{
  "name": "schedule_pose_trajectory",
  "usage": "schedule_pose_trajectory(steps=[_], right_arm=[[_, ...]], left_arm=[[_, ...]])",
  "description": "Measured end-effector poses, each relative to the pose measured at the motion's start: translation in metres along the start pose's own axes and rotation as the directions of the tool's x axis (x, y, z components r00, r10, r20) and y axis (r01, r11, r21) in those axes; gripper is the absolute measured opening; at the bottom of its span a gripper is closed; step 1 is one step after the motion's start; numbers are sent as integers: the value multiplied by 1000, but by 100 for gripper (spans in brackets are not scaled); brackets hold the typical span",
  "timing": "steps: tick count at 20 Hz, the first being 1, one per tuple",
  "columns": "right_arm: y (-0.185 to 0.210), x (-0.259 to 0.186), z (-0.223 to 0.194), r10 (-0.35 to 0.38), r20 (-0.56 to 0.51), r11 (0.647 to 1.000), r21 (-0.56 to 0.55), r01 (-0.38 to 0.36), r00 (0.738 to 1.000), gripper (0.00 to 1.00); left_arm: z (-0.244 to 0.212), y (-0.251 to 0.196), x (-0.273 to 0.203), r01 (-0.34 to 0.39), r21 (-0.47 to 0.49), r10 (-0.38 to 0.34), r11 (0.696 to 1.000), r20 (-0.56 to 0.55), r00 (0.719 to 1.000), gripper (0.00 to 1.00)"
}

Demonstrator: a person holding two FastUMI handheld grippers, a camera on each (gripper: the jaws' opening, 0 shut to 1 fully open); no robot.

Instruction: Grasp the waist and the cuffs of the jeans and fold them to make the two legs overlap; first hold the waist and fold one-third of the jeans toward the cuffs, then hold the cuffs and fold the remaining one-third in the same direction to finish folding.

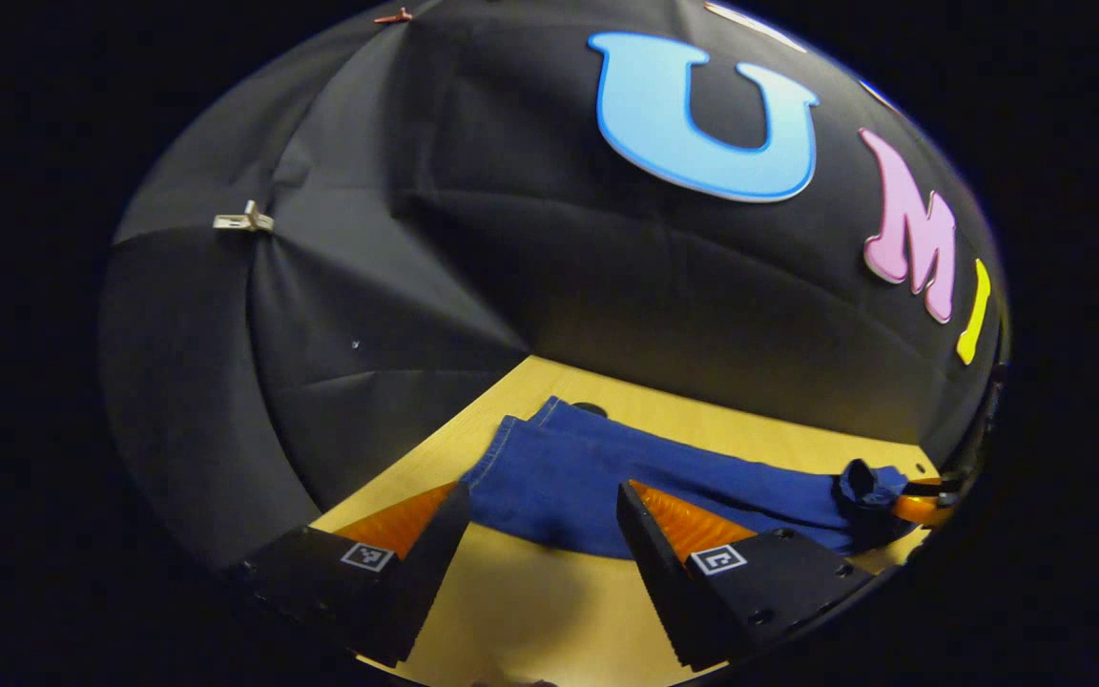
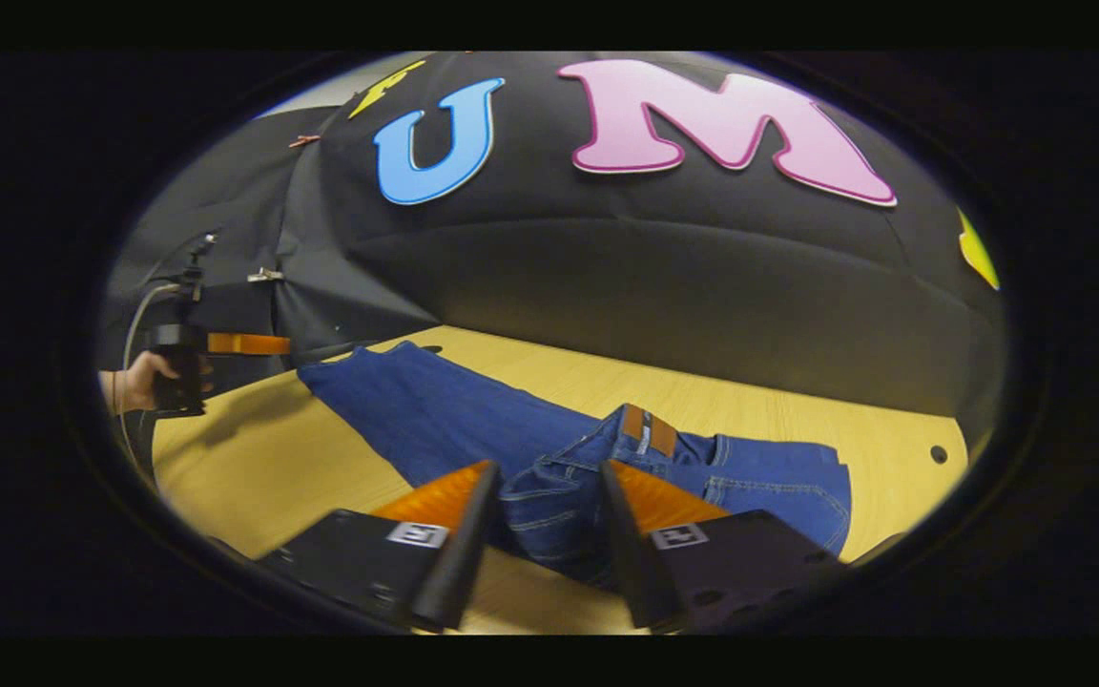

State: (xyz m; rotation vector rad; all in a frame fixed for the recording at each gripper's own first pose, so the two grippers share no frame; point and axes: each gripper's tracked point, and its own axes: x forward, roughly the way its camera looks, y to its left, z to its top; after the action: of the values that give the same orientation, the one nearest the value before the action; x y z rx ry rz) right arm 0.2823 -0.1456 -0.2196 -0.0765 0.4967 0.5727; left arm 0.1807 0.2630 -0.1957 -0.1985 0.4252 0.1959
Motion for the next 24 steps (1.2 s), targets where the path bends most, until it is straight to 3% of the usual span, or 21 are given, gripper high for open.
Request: schedule_pose_trajectory(steps=[1, 3, 6, 7, 9, 11, 15, 16, 17, 20, 21, 23, 24], right_arm=[[-4, -6, 0, -12, 9, 1000, -7, 12, 1000, 75], [-11, -18, 0, -38, 25, 999, -19, 39, 999, 94], [-21, -39, 2, -56, 47, 998, -9, 57, 997, 96], [-27, -44, 4, -67, 46, 998, 3, 66, 997, 100], [-40, -54, 9, -89, 51, 996, 37, 87, 995, 96], [-51, -62, 15, -114, 66, 991, 71, 109, 991, 96], [-61, -71, 13, -151, 71, 985, 98, 144, 986, 98], [-60, -72, 10, -154, 66, 984, 103, 146, 986, 100], [-57, -72, 7, -150, 58, 984, 111, 142, 987, 100], [-50, -71, 0, -139, 46, 984, 115, 133, 989, 99], [-48, -71, 0, -138, 46, 985, 111, 132, 989, 99], [-45, -74, 0, -135, 51, 985, 112, 129, 990, 99], [-46, -75, 0, -136, 52, 985, 111, 129, 989, 99]], left_arm=[[-2, 9, 22, -12, 24, 13, 1000, -23, 1000, 97], [-6, 26, 57, -31, 27, 32, 999, -66, 997, 96], [-11, 32, 96, -18, -22, 15, 1000, -133, 991, 97], [-12, 39, 99, -24, -10, 22, 1000, -155, 988, 96], [-20, 43, 110, -40, 50, 50, 998, -220, 974, 96], [-26, 43, 115, -12, 124, 44, 992, -263, 964, 98], [-37, 35, 116, 71, 123, -27, 990, -327, 944, 100], [-36, 33, 117, 99, 140, -45, 985, -348, 937, 88], [-39, 30, 119, 114, 151, -53, 982, -357, 933, 94], [-46, 27, 118, 136, 158, -66, 978, -383, 921, 71], [-40, 19, 109, 160, 137, -97, 978, -383, 919, 79], [-46, 18, 114, 144, 168, -74, 975, -365, 928, 41], [-47, 19, 114, 143, 175, -71, 974, -364, 929, 33]])
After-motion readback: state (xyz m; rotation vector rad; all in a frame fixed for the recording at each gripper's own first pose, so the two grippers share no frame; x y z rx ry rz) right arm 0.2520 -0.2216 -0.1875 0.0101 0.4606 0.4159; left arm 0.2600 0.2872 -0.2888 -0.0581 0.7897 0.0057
